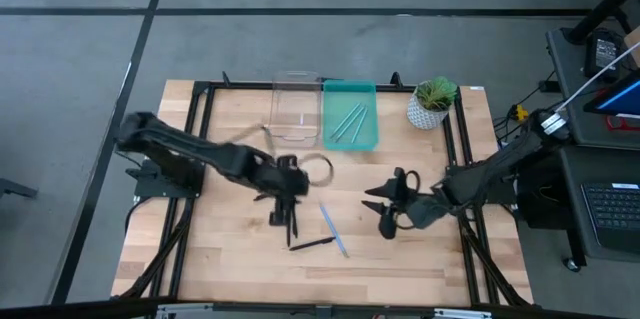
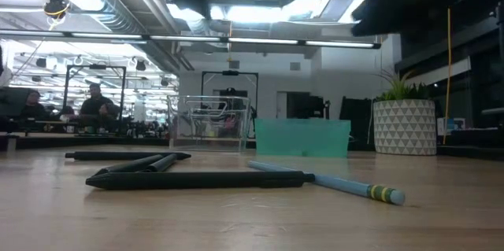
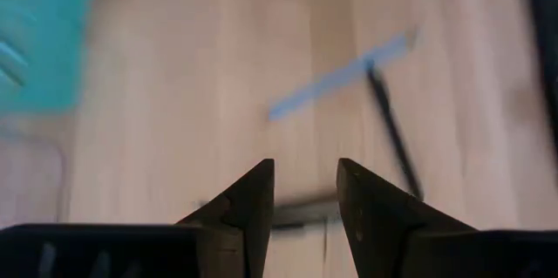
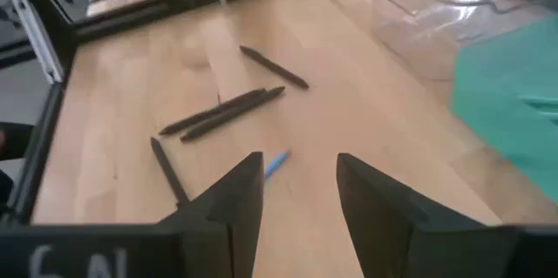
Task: Sort pens & pencils
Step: Put the blue pencil into the light blue bin
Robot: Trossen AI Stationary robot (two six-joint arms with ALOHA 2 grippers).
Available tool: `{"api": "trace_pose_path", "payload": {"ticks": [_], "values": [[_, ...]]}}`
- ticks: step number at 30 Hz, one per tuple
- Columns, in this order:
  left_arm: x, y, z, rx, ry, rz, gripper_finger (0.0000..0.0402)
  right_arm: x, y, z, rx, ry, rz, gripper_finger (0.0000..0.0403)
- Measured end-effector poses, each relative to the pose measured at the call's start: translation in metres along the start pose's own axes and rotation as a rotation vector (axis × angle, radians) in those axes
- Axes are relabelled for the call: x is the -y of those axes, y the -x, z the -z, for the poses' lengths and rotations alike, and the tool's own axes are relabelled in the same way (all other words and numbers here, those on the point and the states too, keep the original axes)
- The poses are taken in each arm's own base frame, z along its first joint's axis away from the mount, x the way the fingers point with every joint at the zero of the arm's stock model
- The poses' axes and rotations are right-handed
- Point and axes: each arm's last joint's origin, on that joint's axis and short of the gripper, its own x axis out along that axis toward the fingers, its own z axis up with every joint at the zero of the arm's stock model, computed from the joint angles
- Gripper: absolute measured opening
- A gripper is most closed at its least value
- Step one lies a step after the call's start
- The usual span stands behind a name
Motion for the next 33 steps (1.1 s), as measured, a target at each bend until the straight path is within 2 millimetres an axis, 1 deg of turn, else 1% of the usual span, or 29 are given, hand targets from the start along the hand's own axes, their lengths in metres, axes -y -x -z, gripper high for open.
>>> {"api": "trace_pose_path", "payload": {"ticks": [2,4,7,9,11,14,18,21,23,26,33], "values": [[-0.009,0.011,0.008,0.141,0.031,0.017,0.0121,-0.002,-0.013,-0.001,0.003,0.001,-0.032,0.0149],[-0.016,0.018,0.018,0.255,0.055,0.029,0.0121,-0.004,-0.026,-0.002,-0.013,0.031,-0.058,0.0149],[-0.025,0.023,0.03,0.401,0.079,0.012,0.0121,-0.01,-0.047,-0.003,-0.08,0.07,-0.072,0.0149],[-0.029,0.022,0.038,0.463,0.106,-0.019,0.0121,-0.017,-0.062,-0.004,-0.129,0.077,-0.083,0.0149],[-0.031,0.018,0.046,0.471,0.136,-0.049,0.0121,-0.025,-0.078,-0.002,-0.176,0.097,-0.068,0.0149],[-0.031,0.013,0.054,0.461,0.187,-0.046,0.0121,-0.039,-0.099,0.002,-0.238,0.134,-0.018,0.0149],[-0.031,0.009,0.056,0.449,0.192,-0.05,0.0121,-0.052,-0.128,0.009,-0.286,0.083,0.027,0.0149],[-0.031,0.009,0.055,0.453,0.193,-0.051,0.0121,-0.057,-0.145,0.016,-0.303,0.055,0.052,0.0149],[-0.031,0.009,0.055,0.455,0.194,-0.051,0.0121,-0.058,-0.154,0.021,-0.315,0.05,0.059,0.0149],[-0.031,0.009,0.055,0.455,0.189,-0.052,0.0121,-0.057,-0.161,0.027,-0.333,0.043,0.074,0.0149],[-0.031,0.009,0.054,0.468,0.189,-0.049,0.0121,-0.049,-0.166,0.044,-0.414,0.006,0.147,0.0149]]}}
